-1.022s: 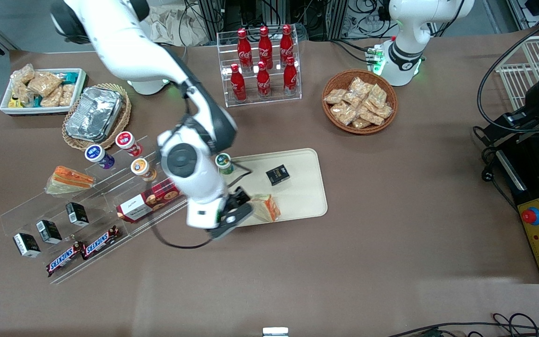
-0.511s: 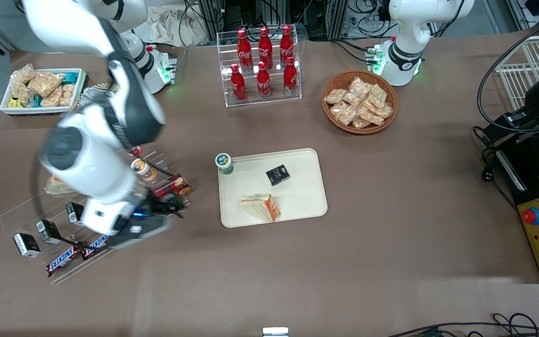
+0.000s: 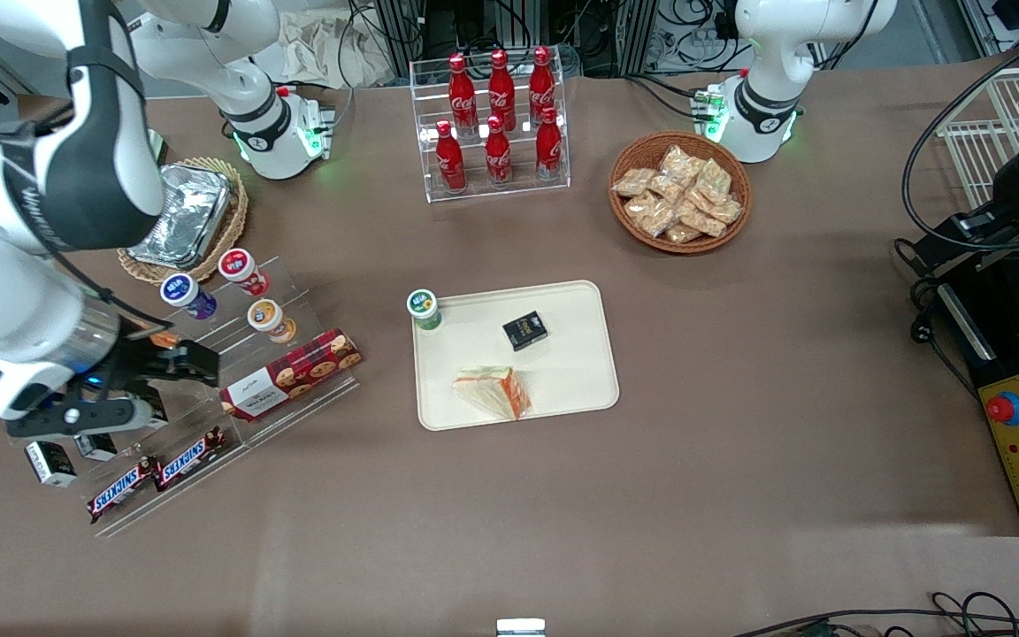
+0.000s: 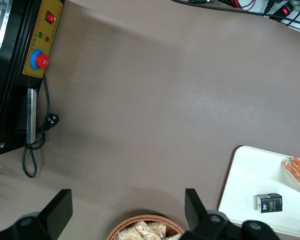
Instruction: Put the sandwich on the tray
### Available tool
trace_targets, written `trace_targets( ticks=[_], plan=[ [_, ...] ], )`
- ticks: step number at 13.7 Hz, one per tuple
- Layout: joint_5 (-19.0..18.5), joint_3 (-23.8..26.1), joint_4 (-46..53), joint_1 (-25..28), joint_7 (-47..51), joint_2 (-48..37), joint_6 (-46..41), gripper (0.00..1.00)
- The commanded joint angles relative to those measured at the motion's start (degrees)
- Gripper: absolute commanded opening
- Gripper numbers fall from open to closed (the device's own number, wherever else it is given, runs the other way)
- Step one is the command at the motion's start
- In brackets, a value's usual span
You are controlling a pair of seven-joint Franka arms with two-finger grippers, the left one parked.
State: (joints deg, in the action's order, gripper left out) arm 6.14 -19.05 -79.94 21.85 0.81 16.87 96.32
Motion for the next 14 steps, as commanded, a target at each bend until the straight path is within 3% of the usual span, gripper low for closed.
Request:
trace_targets(
  ticks=[1, 5, 9, 11, 14],
  plan=[
    [0.45, -1.78, -1.97, -2.58, 0.16, -3.42, -2.89, 1.0],
    [0.45, -1.87, -3.64, -7.42, 0.16, -5.36, -2.89, 1.0],
    [0.36, -2.39, -5.56, -8.4, 0.25, -7.72, -2.99, 1.0],
    [0.01, -2.4, -15.18, -8.14, 0.42, -14.11, 2.6, 1.0],
    [-4.03, -0.74, -26.13, -8.13, 0.51, -21.69, 9.06, 1.0]
  ],
)
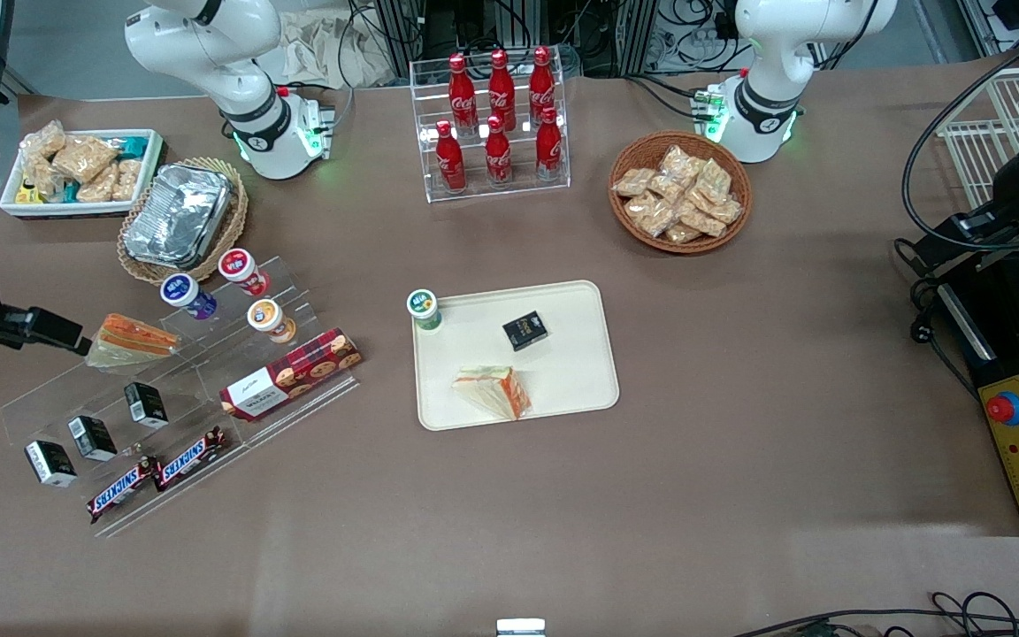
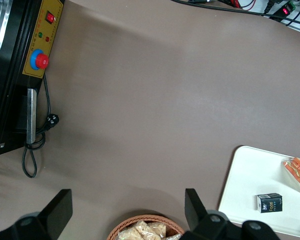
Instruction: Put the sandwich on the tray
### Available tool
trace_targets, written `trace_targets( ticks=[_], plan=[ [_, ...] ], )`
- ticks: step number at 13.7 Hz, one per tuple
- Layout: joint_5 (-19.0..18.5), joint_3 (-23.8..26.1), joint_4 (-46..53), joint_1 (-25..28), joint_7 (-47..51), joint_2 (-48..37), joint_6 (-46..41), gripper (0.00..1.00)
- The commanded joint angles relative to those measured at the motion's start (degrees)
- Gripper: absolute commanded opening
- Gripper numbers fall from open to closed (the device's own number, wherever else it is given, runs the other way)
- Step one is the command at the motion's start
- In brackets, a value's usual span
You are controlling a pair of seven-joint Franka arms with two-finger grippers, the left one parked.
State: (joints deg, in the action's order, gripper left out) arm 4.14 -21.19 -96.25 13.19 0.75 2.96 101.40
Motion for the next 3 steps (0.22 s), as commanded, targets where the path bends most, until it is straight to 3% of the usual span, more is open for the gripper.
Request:
trace_targets(
  ticks=[1, 3],
  plan=[
    [-2.12, 2.19, -10.1, 0.17, 0.56, -8.32, 3.55, 1.0],
    [-2.2, 2.29, -10.02, -0.53, 0.48, -8.41, 2.14, 1.0]
  ],
)
